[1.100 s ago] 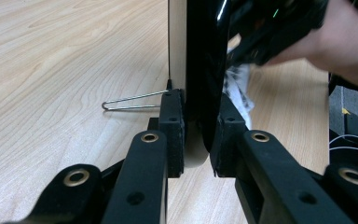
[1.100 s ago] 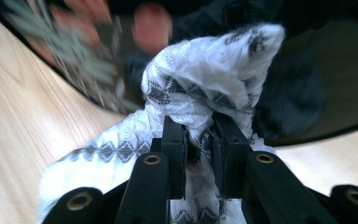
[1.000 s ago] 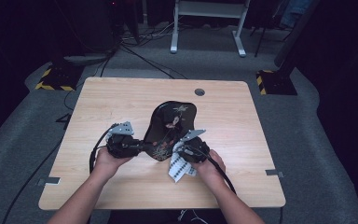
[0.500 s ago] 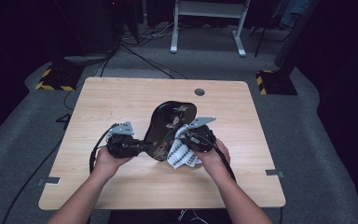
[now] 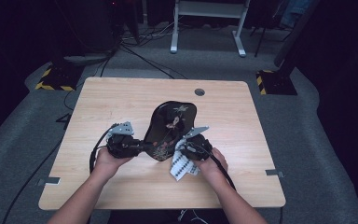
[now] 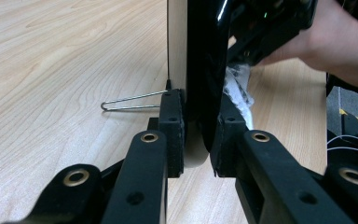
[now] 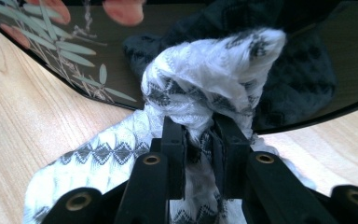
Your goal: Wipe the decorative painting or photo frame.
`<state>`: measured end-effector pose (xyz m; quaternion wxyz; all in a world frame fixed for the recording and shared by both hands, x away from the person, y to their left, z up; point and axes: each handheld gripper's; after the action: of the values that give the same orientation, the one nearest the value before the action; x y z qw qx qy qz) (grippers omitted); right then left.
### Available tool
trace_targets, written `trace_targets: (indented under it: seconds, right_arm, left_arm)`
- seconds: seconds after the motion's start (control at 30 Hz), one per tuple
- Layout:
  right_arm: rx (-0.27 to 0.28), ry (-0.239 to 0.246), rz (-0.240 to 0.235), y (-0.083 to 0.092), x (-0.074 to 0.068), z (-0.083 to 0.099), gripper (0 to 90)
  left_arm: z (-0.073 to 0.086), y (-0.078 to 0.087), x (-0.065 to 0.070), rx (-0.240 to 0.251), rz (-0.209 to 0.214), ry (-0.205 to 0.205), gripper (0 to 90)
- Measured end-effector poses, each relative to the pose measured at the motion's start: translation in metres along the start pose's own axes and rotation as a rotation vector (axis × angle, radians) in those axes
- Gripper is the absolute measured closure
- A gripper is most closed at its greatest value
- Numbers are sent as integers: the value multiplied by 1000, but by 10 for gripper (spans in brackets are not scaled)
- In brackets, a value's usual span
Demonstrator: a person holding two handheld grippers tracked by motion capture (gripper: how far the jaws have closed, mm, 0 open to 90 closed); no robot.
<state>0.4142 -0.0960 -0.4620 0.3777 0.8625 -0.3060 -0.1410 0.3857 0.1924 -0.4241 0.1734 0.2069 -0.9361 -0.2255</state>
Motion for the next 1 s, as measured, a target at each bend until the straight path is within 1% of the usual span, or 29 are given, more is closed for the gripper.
trace_targets:
  seconds: [0.1, 0.27, 0.33, 0.4, 0.43, 0.47, 0.5, 0.53, 0.57, 0.63, 0.77, 0.9, 0.97, 1.0]
  right_arm:
    - [29, 12, 11, 13, 2, -12, 769]
    - [97, 15, 32, 36, 8, -30, 769]
    - [114, 4, 31, 38, 10, -30, 768]
    - [123, 6, 37, 35, 9, -25, 768]
    - [114, 4, 33, 32, 9, -22, 768]
    - [92, 4, 30, 26, 7, -17, 768]
    - [92, 4, 30, 26, 7, -17, 768]
    - [77, 3, 28, 22, 7, -14, 768]
    - [58, 4, 23, 14, 5, -8, 768]
    - [33, 0, 16, 5, 4, -1, 768]
    - [11, -9, 3, -4, 4, 7, 768]
    - [2, -22, -7, -7, 4, 10, 767]
    - [-12, -12, -3, -4, 4, 6, 767]
    - [-9, -7, 0, -1, 5, 1, 768]
  left_arm:
    - [0, 0, 0, -1, 1, 1, 780]
    - [0, 0, 0, -2, 1, 1, 780]
    - [0, 0, 0, 0, 2, 1, 780]
    - [0, 0, 0, 0, 1, 0, 779]
    - [0, 0, 0, 0, 2, 1, 779]
    - [0, 0, 0, 1, 2, 1, 779]
    - [0, 0, 0, 1, 2, 1, 779]
    - [0, 0, 0, 0, 2, 2, 779]
    - [0, 0, 0, 0, 2, 1, 779]
    - [0, 0, 0, 0, 2, 0, 778]
    - [0, 0, 0, 0, 3, 1, 778]
    - [0, 0, 0, 1, 2, 1, 779]
    - [0, 0, 0, 0, 2, 1, 779]
    - [0, 0, 0, 0, 2, 2, 778]
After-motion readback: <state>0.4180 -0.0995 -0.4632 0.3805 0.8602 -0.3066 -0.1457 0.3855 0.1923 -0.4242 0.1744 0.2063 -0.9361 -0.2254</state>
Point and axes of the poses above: each handheld gripper's, and its own axes: y roughly backward along the jaws, z roughly out of its underside, x roughly to its right, and after that the axes turned 4 degrees about x, right-handed
